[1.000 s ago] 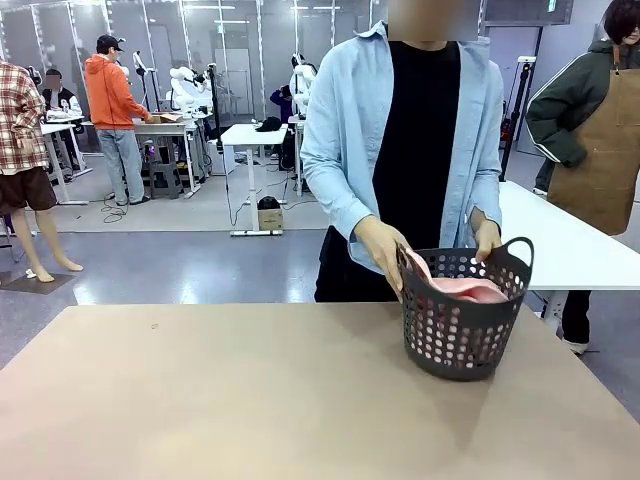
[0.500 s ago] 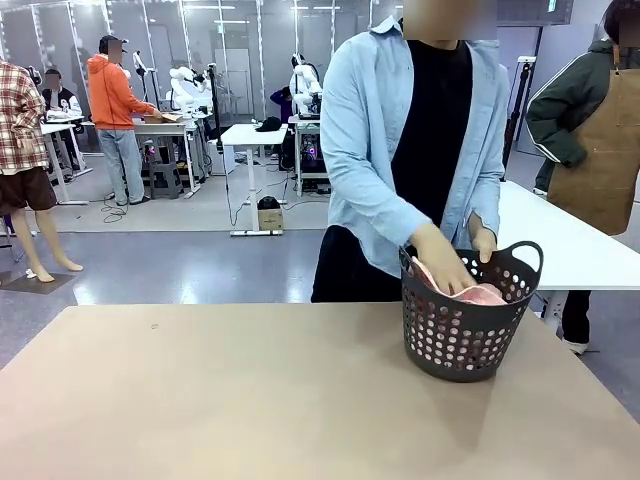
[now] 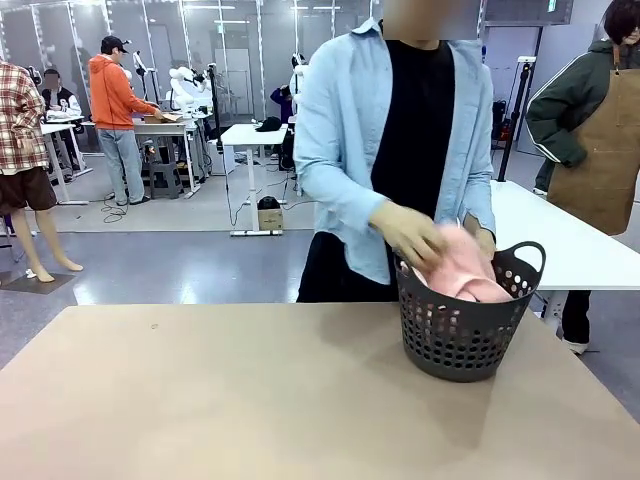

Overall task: Fold the towel.
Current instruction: Grab the top end of the 100 cm Hotel Towel extended by the human.

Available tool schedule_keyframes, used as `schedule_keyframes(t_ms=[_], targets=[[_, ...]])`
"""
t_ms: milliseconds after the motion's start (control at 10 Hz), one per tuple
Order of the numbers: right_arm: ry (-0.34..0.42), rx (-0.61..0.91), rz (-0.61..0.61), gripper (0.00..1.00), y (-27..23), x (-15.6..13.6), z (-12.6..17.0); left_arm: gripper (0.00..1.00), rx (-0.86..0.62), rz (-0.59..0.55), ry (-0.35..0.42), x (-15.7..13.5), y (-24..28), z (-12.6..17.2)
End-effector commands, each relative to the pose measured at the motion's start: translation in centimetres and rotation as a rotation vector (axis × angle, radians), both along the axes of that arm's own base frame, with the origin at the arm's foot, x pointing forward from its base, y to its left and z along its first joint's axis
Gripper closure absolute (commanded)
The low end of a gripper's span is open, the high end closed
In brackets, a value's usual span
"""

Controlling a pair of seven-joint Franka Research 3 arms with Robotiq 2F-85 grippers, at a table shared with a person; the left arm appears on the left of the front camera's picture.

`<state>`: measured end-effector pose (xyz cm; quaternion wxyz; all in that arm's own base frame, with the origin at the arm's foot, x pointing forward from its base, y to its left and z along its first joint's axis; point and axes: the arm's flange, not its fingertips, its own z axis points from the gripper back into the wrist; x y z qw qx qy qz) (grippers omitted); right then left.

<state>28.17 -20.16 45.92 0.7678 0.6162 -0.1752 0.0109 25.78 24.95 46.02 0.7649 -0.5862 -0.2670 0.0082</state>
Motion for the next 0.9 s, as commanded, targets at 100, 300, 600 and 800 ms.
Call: schedule_keyframes(t_ms=[100,300,600,800], targets=[[-0.016,0.014,0.001,0.00,-0.08,0.04,0.11,0.00,-0.017,-0.003,-0.024,-0.03,0.02,-0.06],[-0.016,0.014,0.001,0.00,-0.08,0.04,0.11,0.00,-0.017,-0.003,-0.024,-0.03,0.02,-0.06],[-0.016,0.014,0.001,0.00,-0.08,0.04,0.11,0.00,-0.017,-0.003,-0.024,-0.03,0.02,-0.06],[-0.016,0.014,0.001,0.00,-0.08,0.04,0.11,0.00,-0.017,-0.003,-0.024,-0.03,0.02,-0.06]])
